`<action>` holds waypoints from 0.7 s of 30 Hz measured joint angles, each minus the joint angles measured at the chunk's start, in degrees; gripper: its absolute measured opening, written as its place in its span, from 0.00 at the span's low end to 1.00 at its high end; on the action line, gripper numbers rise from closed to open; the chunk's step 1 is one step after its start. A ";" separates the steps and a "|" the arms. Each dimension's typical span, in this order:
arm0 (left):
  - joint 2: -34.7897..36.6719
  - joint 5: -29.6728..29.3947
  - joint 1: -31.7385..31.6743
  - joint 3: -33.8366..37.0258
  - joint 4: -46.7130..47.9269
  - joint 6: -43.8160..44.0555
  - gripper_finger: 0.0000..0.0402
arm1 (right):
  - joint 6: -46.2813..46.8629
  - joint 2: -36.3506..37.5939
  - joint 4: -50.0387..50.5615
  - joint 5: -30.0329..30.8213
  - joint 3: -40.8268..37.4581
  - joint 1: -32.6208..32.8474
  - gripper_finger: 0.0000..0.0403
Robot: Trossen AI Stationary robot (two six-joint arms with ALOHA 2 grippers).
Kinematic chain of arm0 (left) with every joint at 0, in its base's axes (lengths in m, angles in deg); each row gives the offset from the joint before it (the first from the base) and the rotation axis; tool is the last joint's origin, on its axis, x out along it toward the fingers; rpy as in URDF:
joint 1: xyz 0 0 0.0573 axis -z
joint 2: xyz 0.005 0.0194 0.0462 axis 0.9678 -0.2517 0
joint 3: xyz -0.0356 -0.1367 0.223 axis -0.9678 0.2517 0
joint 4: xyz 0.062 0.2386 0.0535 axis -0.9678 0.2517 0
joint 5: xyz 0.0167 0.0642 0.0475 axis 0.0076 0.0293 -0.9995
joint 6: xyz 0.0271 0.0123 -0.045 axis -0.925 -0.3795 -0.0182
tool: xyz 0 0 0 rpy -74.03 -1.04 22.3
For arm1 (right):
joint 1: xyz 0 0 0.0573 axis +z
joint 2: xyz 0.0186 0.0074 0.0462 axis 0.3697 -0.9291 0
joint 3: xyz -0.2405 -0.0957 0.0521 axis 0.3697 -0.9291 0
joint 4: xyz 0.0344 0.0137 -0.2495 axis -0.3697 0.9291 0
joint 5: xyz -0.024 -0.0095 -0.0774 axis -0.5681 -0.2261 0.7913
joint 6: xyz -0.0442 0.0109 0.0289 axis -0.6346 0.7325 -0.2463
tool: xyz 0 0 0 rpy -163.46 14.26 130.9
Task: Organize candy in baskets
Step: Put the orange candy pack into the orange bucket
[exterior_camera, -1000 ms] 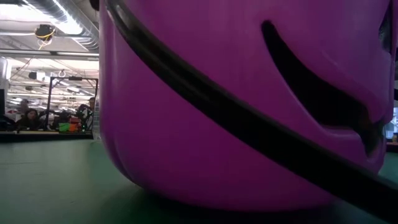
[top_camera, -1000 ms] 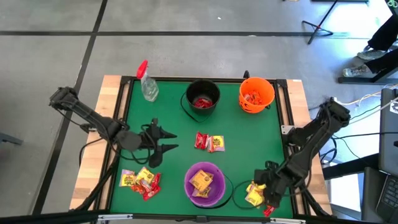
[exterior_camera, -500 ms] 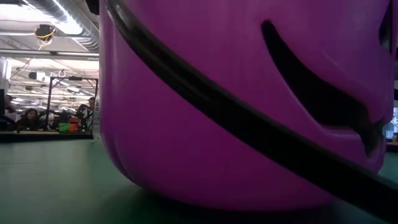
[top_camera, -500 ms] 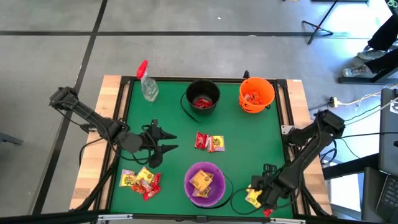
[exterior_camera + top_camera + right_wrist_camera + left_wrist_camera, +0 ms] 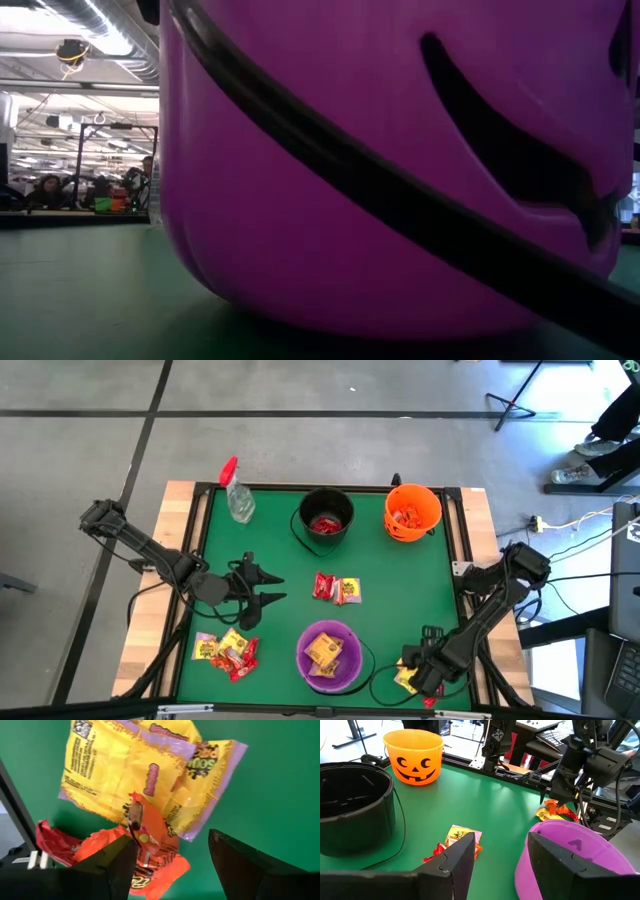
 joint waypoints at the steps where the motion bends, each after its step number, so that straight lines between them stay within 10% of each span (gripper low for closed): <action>1: 0.00 0.00 0.00 0.00 0.01 0.05 0.43 | 0.01 0.00 -0.86 -0.30 -0.34 0.00 0.60; 21: 0.00 0.22 0.00 0.00 0.03 1.60 0.43 | -0.02 3.52 -1.74 -2.95 -3.87 -0.04 0.11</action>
